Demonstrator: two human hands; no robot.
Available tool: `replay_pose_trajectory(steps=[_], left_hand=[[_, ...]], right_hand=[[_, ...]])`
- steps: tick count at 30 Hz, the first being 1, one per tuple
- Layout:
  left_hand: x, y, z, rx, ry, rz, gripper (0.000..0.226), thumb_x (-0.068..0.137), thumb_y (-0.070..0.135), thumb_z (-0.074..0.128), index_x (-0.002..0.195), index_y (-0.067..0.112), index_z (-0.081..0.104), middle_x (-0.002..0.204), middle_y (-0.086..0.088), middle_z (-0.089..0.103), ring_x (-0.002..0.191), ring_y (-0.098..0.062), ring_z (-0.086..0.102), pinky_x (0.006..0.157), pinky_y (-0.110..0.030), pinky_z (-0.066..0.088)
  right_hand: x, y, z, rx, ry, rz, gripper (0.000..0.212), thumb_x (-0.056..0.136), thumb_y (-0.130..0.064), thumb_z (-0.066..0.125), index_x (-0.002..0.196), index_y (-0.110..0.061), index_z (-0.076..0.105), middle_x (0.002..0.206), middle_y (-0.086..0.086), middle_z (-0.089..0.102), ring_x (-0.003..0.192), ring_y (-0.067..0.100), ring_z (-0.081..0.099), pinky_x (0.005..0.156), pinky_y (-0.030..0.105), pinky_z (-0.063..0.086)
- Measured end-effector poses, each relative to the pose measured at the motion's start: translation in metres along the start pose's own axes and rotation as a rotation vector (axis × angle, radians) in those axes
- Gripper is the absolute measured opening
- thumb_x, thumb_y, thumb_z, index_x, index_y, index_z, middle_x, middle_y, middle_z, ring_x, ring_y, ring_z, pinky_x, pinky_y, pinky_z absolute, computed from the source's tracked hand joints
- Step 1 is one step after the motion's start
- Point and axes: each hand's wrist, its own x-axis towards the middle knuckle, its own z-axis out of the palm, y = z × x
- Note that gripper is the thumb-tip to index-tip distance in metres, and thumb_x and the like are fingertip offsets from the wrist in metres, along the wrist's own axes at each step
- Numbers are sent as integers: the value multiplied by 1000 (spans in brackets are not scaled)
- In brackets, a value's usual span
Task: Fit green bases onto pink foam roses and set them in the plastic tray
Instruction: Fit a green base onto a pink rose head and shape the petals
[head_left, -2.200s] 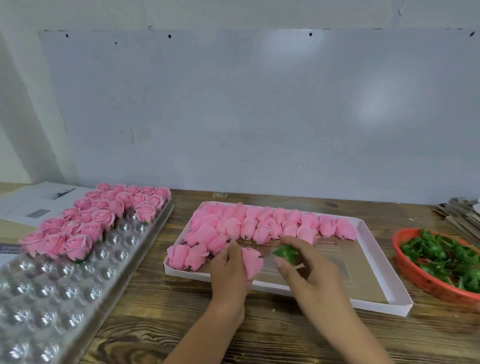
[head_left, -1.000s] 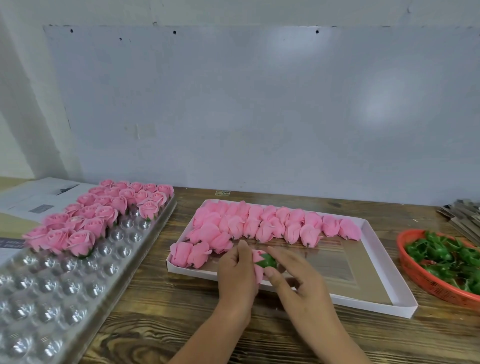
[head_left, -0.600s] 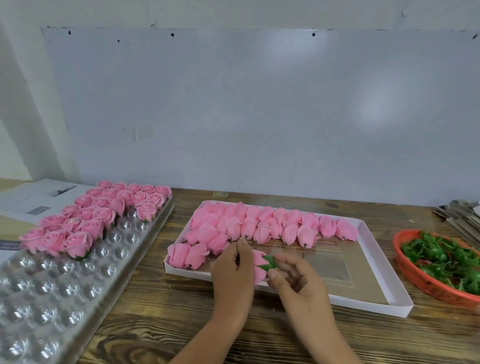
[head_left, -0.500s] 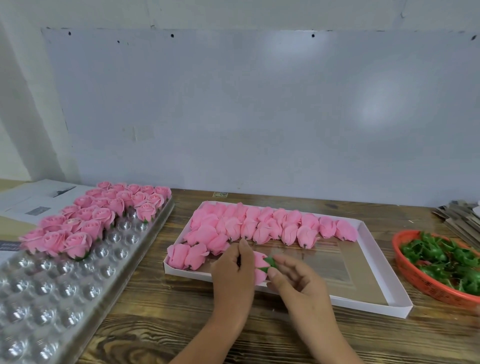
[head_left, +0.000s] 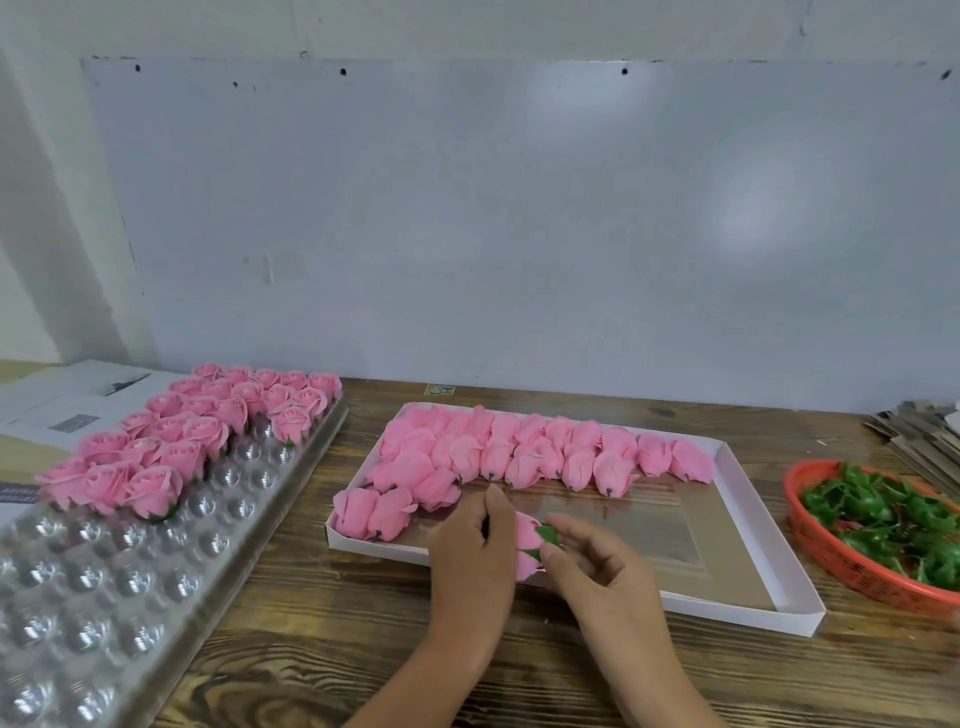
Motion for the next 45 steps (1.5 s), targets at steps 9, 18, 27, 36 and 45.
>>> replay_pose_trajectory(steps=[9, 18, 27, 36, 45], left_hand=[[0, -2, 1, 105, -58, 42, 49, 102, 23, 48, 55, 28, 38, 48, 10, 47, 49, -4, 46, 51, -13, 35], [-3, -2, -2, 162, -183, 62, 44, 104, 26, 47, 61, 31, 42, 53, 7, 45, 53, -6, 47, 55, -24, 37], [-5, 1, -2, 167, -204, 112, 45, 104, 24, 48, 60, 32, 41, 51, 6, 47, 54, -7, 50, 55, -22, 36], [-4, 1, -1, 117, -174, 62, 45, 104, 25, 47, 59, 26, 43, 51, 0, 49, 51, -12, 50, 56, -32, 39], [-3, 3, -3, -4, -187, 2, 47, 105, 20, 48, 59, 28, 45, 51, 13, 50, 50, -3, 44, 52, -15, 35]], right_hand=[[1, -3, -4, -150, 13, 24, 17, 79, -5, 77, 86, -20, 74, 83, 2, 77, 83, 25, 73, 81, 47, 59], [3, -5, -10, -291, -86, -11, 10, 77, -19, 77, 78, -20, 67, 77, 3, 75, 73, 21, 69, 77, 44, 56], [-1, -4, -7, -271, -106, -73, 29, 72, -53, 69, 76, -28, 56, 74, 11, 72, 74, 41, 63, 77, 61, 53], [-2, 3, -9, -280, -139, -96, 17, 76, -46, 60, 83, -32, 55, 82, 11, 69, 83, 39, 63, 74, 63, 52], [-3, -1, -13, -231, -295, -146, 48, 85, -39, 67, 126, -53, 47, 130, -17, 63, 129, 2, 51, 110, 43, 41]])
